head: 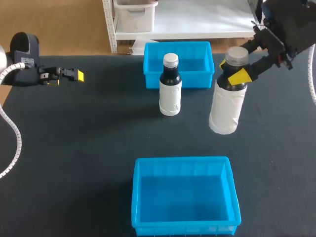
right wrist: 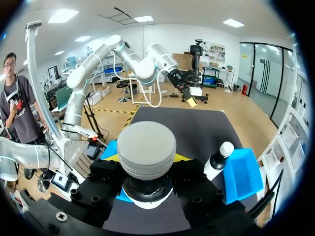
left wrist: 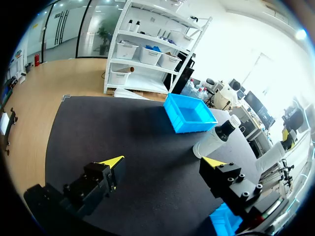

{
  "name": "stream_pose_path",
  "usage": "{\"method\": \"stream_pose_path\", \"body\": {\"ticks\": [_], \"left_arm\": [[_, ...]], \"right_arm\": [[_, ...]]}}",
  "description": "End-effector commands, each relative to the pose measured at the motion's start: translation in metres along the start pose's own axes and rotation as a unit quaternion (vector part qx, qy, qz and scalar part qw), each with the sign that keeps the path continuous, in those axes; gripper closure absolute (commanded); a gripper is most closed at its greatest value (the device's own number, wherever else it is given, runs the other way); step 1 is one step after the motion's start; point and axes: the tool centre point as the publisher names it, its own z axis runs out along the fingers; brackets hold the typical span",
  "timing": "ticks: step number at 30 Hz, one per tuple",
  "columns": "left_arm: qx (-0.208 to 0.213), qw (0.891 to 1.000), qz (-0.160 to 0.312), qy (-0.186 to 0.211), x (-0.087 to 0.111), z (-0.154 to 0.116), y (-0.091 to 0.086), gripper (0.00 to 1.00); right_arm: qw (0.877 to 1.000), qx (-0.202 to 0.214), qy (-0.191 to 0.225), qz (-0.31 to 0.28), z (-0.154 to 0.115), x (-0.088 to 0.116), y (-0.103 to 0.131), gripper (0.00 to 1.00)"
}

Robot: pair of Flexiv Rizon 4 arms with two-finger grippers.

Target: Pick up the bottle, and place it in the far bin if it is heavy, or in the near bin if it is light.

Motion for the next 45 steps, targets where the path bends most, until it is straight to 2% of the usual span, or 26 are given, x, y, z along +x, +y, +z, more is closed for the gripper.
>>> {"method": "stream_pose_path", "body": {"ticks": [1, 10, 19, 26, 30, 31, 39, 45], "left_arm": [[0.000, 1.000, 0.000, 0.000, 0.000, 0.000, 0.000, 0.00], [0.000, 1.000, 0.000, 0.000, 0.000, 0.000, 0.000, 0.00], [0.000, 1.000, 0.000, 0.000, 0.000, 0.000, 0.000, 0.00], [0.000, 1.000, 0.000, 0.000, 0.000, 0.000, 0.000, 0.00], [0.000, 1.000, 0.000, 0.000, 0.000, 0.000, 0.000, 0.00], [0.000, 1.000, 0.000, 0.000, 0.000, 0.000, 0.000, 0.00], [0.000, 1.000, 0.000, 0.000, 0.000, 0.000, 0.000, 0.00], [0.000, 1.000, 0.000, 0.000, 0.000, 0.000, 0.000, 0.00]], "right_arm": [[1.000, 0.005, 0.005, 0.002, -0.008, -0.004, -0.008, 0.76], [0.999, 0.037, 0.011, 0.014, -0.048, 0.008, -0.049, 0.76], [0.996, 0.080, 0.023, 0.027, -0.101, 0.033, -0.121, 0.76], [0.993, 0.104, 0.029, 0.044, -0.123, 0.044, -0.165, 0.80], [0.992, 0.113, 0.031, 0.045, -0.127, 0.045, -0.188, 0.78], [0.991, 0.119, 0.031, 0.044, -0.122, 0.045, -0.214, 0.77], [0.992, 0.113, 0.028, 0.045, -0.099, 0.044, -0.266, 0.75], [0.993, 0.108, 0.028, 0.043, -0.079, 0.039, -0.303, 0.78]]}}
